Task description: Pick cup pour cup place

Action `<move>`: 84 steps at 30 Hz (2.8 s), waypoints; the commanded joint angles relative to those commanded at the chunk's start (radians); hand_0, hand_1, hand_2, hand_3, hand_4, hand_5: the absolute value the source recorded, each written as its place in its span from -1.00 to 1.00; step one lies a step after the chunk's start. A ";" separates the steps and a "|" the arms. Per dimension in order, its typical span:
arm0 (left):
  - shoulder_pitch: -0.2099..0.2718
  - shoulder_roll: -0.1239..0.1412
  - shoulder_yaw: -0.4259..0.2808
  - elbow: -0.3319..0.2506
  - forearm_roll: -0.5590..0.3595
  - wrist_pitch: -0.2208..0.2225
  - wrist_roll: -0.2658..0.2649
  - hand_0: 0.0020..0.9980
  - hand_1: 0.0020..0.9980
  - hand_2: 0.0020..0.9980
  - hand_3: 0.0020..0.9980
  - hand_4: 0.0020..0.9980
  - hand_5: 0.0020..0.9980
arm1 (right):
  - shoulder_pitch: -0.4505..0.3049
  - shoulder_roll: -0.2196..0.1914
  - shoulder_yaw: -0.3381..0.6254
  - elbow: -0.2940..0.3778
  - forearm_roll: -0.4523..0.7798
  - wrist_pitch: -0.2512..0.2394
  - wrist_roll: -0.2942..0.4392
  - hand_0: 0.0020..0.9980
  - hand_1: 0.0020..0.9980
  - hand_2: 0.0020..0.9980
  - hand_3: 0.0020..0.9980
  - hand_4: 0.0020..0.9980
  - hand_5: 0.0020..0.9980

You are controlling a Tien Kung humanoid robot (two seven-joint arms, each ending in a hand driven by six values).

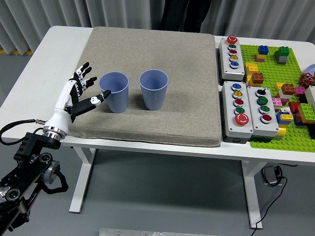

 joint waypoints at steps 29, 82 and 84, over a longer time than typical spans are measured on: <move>-0.097 -0.037 0.072 0.154 -0.037 -0.024 0.006 0.82 0.80 1.00 1.00 0.75 -0.83 | 0.013 0.000 -0.003 0.000 0.002 0.001 -0.001 0.40 0.39 0.29 0.21 -0.96 -0.36; -0.176 -0.084 0.109 0.255 -0.057 0.006 -0.002 0.53 0.37 0.33 0.39 0.78 -0.73 | 0.016 -0.001 -0.009 0.001 0.000 0.003 -0.006 0.40 0.39 0.29 0.20 -0.96 -0.36; -0.177 -0.085 0.110 0.255 -0.055 0.007 -0.002 0.46 0.22 0.20 0.27 0.78 -0.72 | 0.018 -0.001 -0.009 0.001 0.001 0.002 -0.007 0.40 0.39 0.29 0.20 -0.96 -0.36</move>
